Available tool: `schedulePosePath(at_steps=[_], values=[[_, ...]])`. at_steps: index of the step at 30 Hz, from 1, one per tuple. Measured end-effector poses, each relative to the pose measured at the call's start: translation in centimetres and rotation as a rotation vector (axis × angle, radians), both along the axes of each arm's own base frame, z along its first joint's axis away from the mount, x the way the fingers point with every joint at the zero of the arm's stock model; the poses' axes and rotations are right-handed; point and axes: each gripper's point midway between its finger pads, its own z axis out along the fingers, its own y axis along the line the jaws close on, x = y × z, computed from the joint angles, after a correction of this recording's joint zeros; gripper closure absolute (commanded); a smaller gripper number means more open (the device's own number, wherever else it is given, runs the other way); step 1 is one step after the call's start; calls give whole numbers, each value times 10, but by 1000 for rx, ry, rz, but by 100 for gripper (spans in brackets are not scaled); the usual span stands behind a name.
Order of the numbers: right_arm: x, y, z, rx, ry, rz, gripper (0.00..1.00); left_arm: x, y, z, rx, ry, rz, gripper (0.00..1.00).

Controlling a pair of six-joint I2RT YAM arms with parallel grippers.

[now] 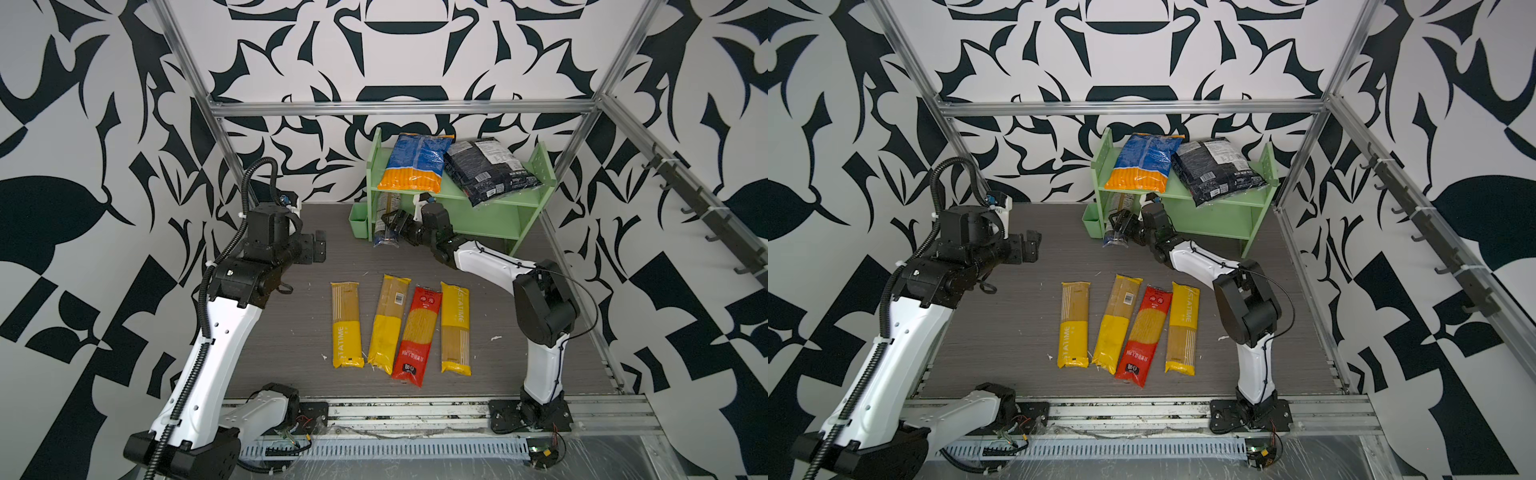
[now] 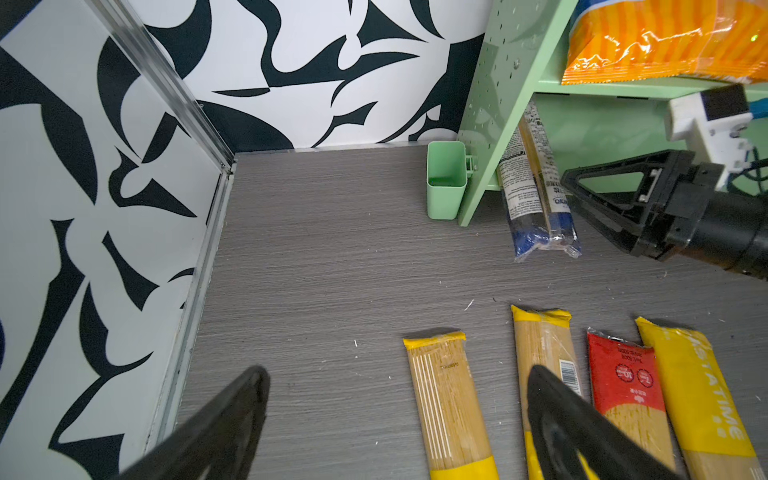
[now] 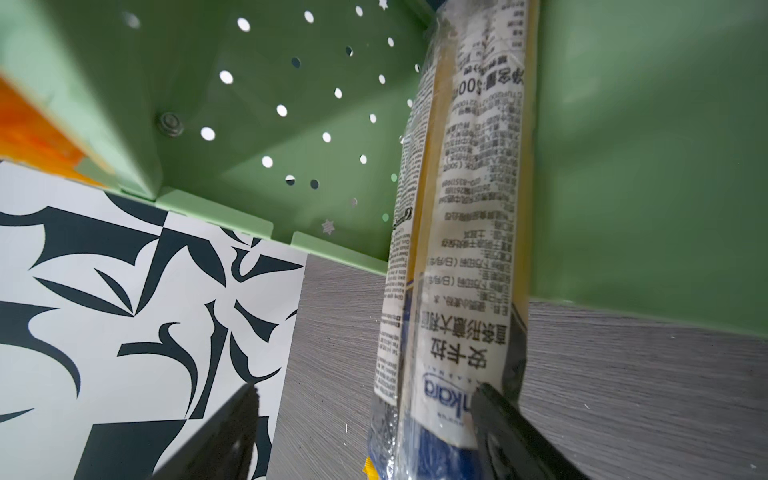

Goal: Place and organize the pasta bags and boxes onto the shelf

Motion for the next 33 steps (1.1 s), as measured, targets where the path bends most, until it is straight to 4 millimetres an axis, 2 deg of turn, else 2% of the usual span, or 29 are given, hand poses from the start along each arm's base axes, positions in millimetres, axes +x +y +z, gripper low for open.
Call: schedulePosePath(at_steps=[8, 11, 14, 23, 29, 33], values=[[-21, -29, 33, -15, -61, -25, 17, -3, 0, 0, -26, 1, 8, 1], [-28, -35, 37, -13, -73, -30, 17, -3, -2, -3, -37, 8, 5, 1], [-33, -37, 23, -20, -52, -28, 17, -2, -4, -3, -52, 7, 3, 1], [-36, -27, -44, -6, 66, 10, 17, 7, -10, -11, -66, 32, -5, 1], [-30, -12, -61, 65, 80, 52, 18, 11, -11, -10, -68, 37, -4, 1], [-25, -2, -70, 109, 94, 76, 25, 13, -11, -6, -70, 28, -4, 1]])
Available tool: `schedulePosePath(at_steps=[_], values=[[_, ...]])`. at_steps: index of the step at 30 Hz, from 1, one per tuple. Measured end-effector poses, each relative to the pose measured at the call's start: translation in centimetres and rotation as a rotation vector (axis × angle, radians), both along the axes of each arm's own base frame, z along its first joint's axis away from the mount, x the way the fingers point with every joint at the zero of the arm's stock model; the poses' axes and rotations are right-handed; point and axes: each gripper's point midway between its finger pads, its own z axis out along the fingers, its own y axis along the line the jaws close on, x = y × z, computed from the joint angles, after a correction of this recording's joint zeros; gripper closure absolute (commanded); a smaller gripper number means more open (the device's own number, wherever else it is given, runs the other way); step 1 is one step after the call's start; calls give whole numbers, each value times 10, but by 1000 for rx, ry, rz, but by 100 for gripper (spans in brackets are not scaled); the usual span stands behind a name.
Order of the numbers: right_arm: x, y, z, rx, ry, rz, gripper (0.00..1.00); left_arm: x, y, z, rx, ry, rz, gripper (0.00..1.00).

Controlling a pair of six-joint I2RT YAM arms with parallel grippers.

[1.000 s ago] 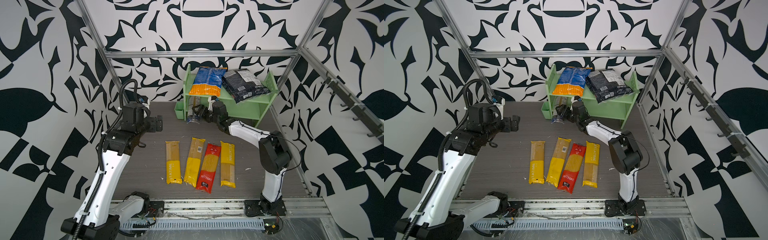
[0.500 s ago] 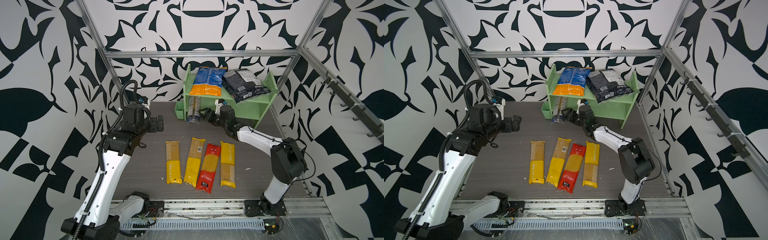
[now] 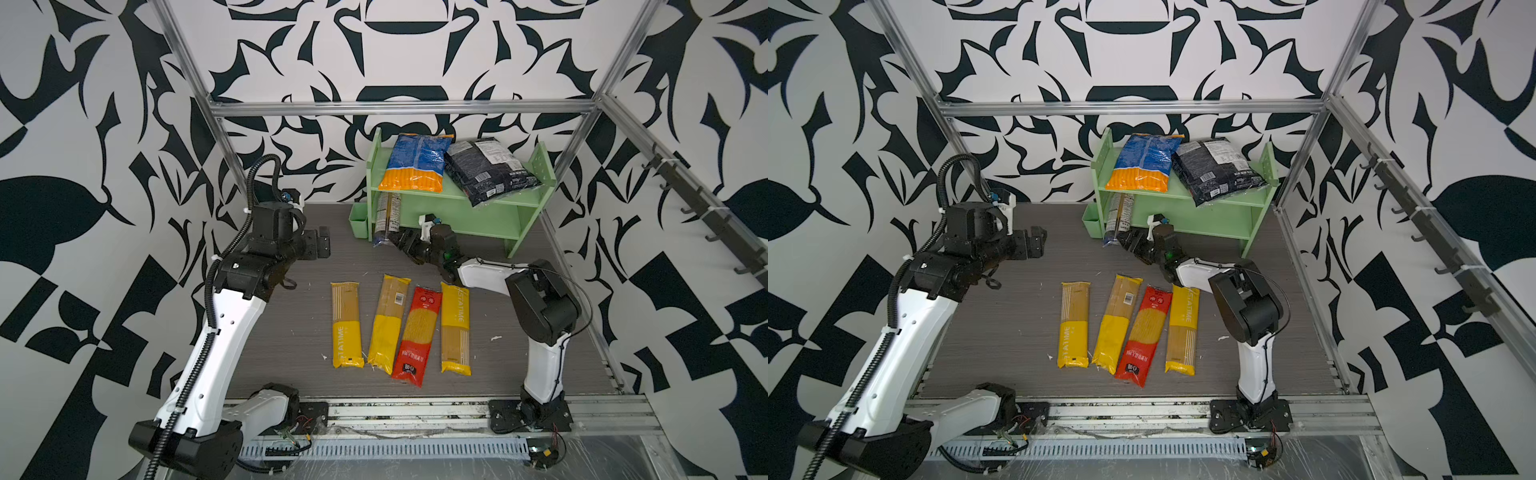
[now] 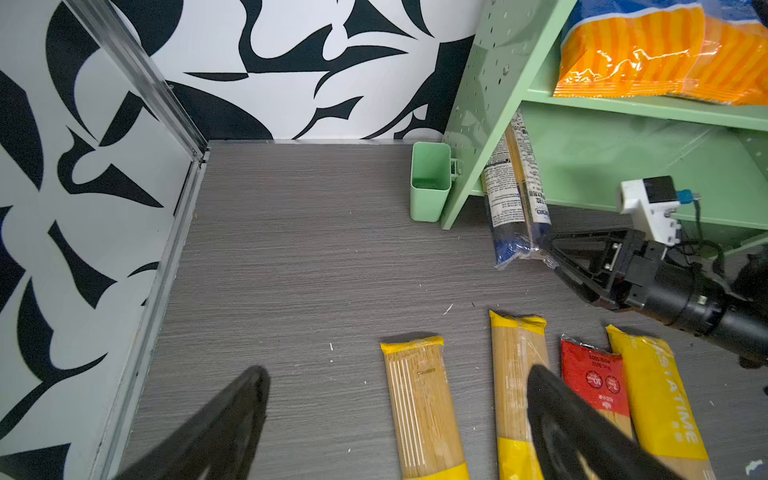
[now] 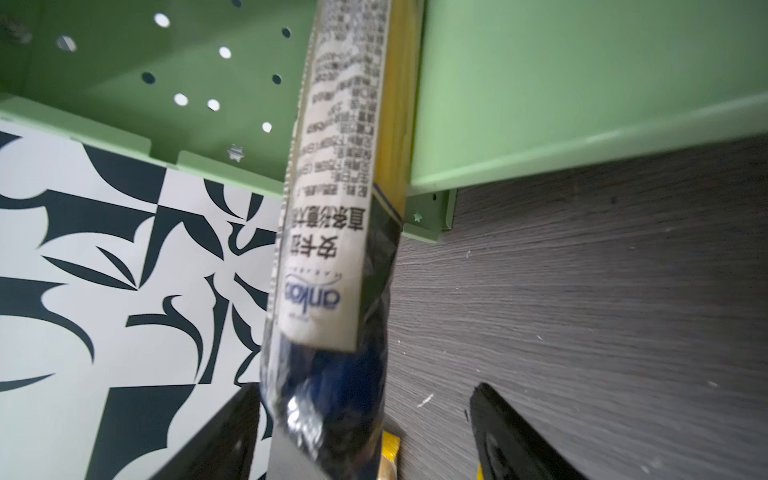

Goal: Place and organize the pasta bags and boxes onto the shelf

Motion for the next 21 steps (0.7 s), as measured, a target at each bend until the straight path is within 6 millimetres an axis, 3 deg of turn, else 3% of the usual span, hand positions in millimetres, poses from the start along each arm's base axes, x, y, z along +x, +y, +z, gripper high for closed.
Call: schedulePosePath(at_steps=[6, 10, 17, 21], values=[[6, 10, 12, 59, -19, 27, 39, 0, 0, -1, 2, 4, 1, 1], [9, 15, 23, 88, -31, 40, 56, -1, 1, -2, 4, 10, 2, 1], [13, 18, 18, 85, -16, 55, 62, -1, 2, -3, 10, 15, 7, 1], [14, 21, 16, 94, -9, 59, 80, -2, 2, -3, 11, 14, 8, 1]])
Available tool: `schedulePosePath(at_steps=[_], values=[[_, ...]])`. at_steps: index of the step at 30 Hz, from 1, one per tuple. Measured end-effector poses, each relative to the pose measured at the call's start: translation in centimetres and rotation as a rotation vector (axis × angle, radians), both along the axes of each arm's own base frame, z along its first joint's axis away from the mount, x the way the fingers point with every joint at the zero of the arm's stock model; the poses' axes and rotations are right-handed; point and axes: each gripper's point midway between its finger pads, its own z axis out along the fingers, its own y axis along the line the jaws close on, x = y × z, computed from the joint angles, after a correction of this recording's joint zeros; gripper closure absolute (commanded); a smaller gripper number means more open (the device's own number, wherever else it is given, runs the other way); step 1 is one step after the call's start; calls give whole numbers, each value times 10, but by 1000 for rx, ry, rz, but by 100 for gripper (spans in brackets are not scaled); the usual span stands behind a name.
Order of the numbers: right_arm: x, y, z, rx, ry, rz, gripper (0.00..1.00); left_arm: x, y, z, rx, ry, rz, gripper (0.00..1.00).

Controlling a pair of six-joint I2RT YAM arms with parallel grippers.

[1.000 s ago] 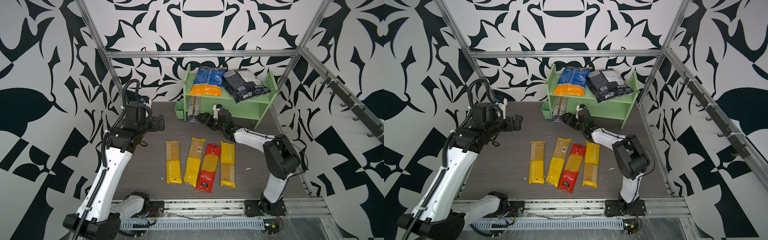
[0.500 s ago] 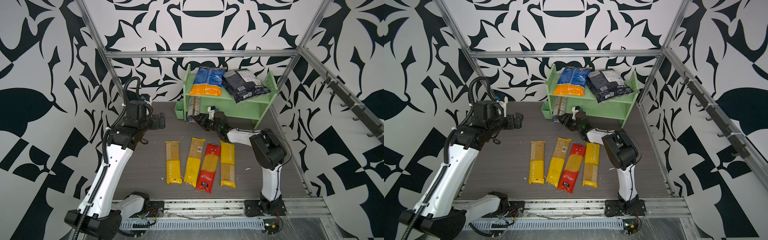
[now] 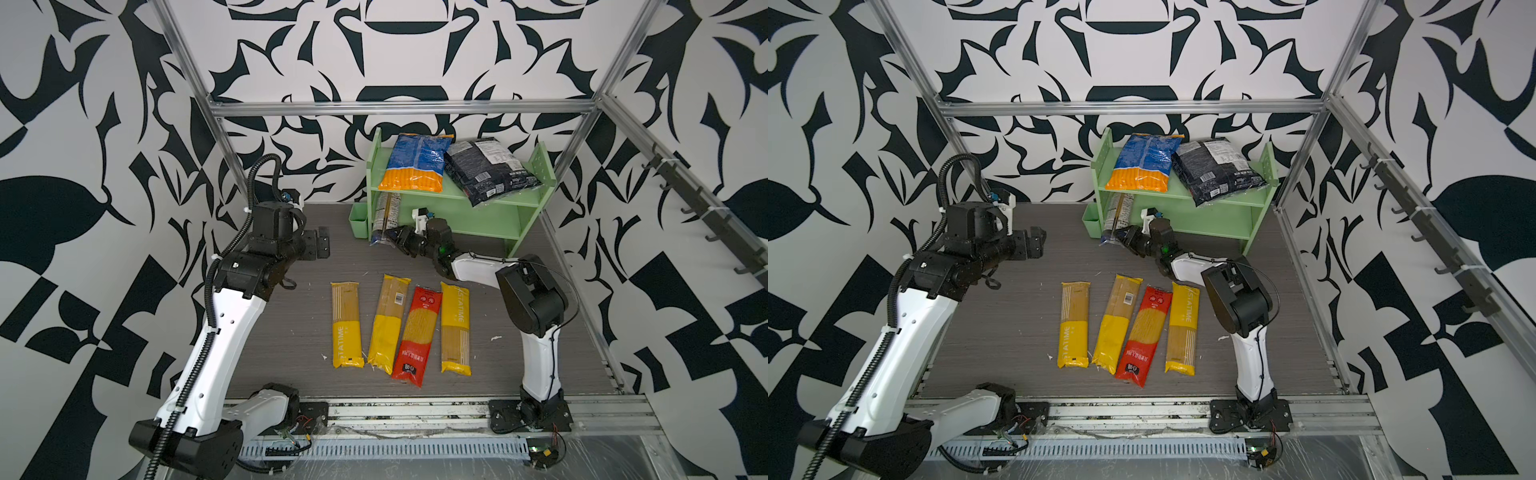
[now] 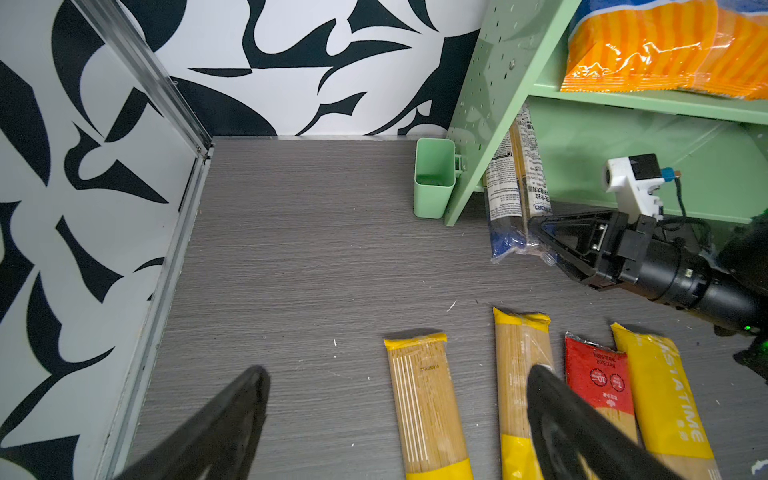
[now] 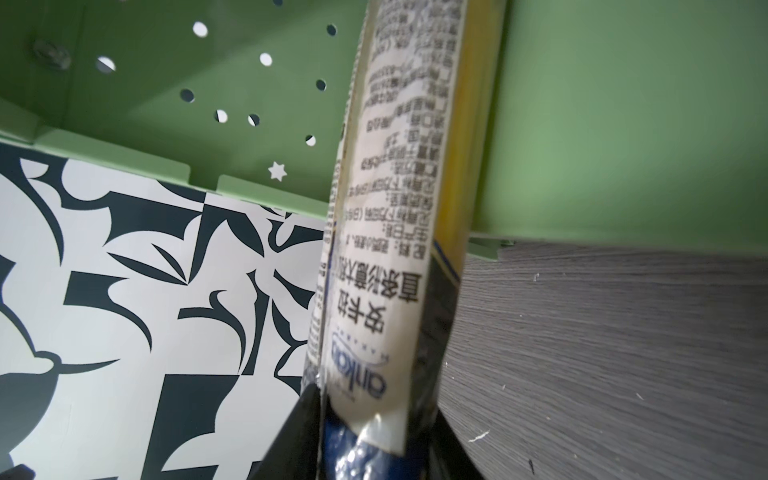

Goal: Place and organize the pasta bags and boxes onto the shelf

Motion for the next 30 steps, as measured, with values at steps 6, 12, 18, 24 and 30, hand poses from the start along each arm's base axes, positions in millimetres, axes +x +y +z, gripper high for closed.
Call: schedulePosePath(at_steps=[6, 12, 18, 24, 30], values=[[3, 3, 6, 14, -1, 9, 100, 0, 1, 0, 8, -2, 3, 1], [4, 3, 7, 1, 3, 10, 100, -1, 2, 0, 15, -1, 2, 1], [7, 1, 8, 2, 2, 4, 100, 0, 2, 0, 19, -3, 1, 1], [8, -1, 10, 3, 4, 4, 100, 0, 3, 0, 23, -4, 6, 1], [13, -8, 11, 2, 4, -9, 100, 2, 3, -1, 24, -2, 6, 1]])
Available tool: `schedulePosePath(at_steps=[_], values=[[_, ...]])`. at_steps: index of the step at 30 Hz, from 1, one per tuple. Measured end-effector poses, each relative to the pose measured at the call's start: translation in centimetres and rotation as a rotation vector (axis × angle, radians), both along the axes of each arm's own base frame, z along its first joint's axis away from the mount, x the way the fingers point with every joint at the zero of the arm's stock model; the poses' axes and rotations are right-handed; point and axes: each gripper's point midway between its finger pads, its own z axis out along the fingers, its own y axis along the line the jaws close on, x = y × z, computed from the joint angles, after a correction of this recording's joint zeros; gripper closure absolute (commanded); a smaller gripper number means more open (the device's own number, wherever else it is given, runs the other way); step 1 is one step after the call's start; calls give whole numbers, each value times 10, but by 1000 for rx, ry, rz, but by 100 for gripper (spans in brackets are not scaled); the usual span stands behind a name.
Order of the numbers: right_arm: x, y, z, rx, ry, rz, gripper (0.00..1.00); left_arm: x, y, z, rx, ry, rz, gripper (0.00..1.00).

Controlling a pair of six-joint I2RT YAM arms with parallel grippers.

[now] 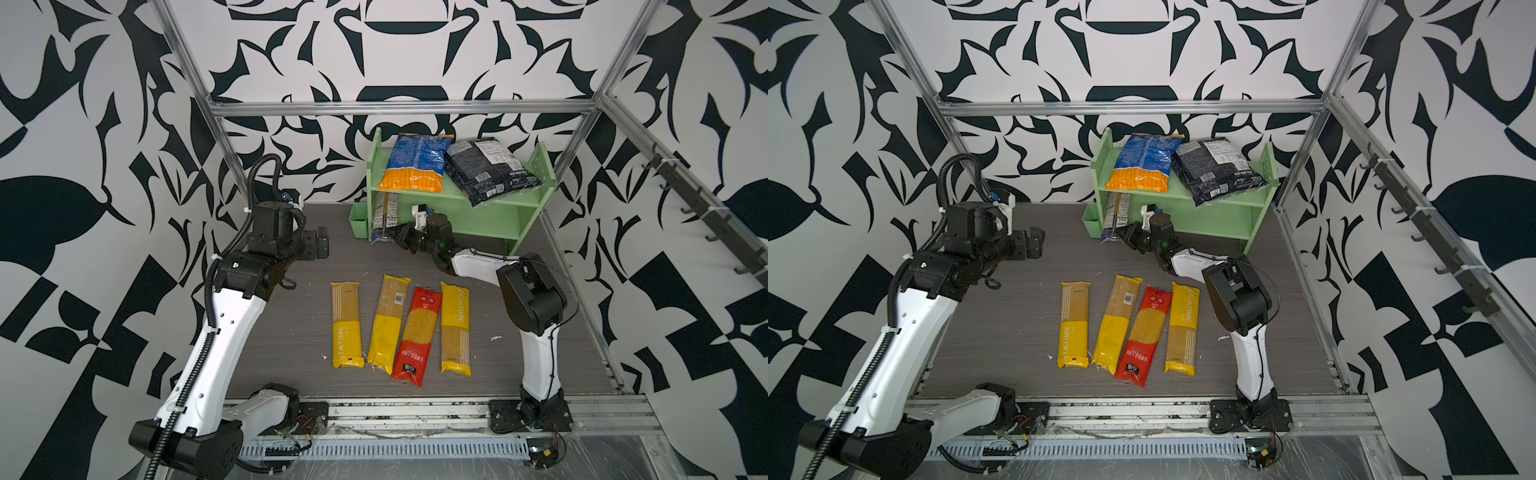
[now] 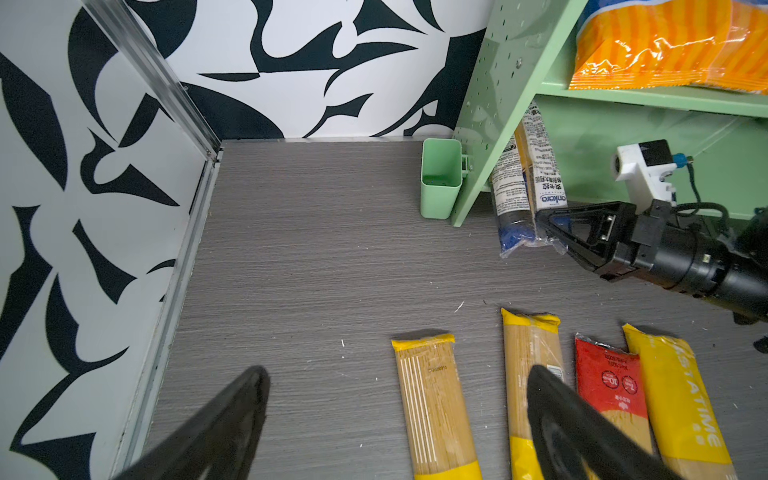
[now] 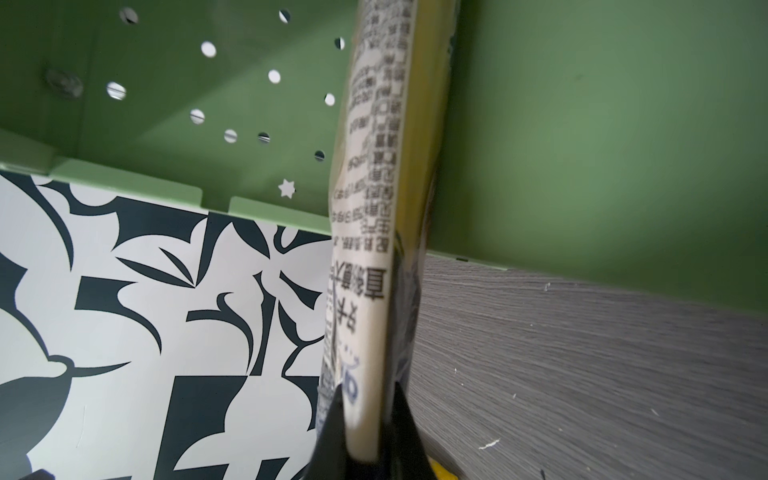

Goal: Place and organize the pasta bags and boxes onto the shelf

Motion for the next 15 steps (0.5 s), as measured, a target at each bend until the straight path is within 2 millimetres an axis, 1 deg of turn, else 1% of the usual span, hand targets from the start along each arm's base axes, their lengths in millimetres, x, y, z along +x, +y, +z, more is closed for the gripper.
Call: schedulePosePath(at_steps=[6, 10, 15], values=[[7, -15, 3, -14, 4, -34, 100, 3, -1, -3, 7, 11, -3, 1], [14, -24, 4, -17, 0, -58, 100, 6, -2, -1, 8, 8, -4, 1], [25, -27, 9, -26, 12, -71, 100, 7, -2, 1, 12, 4, -7, 1]])
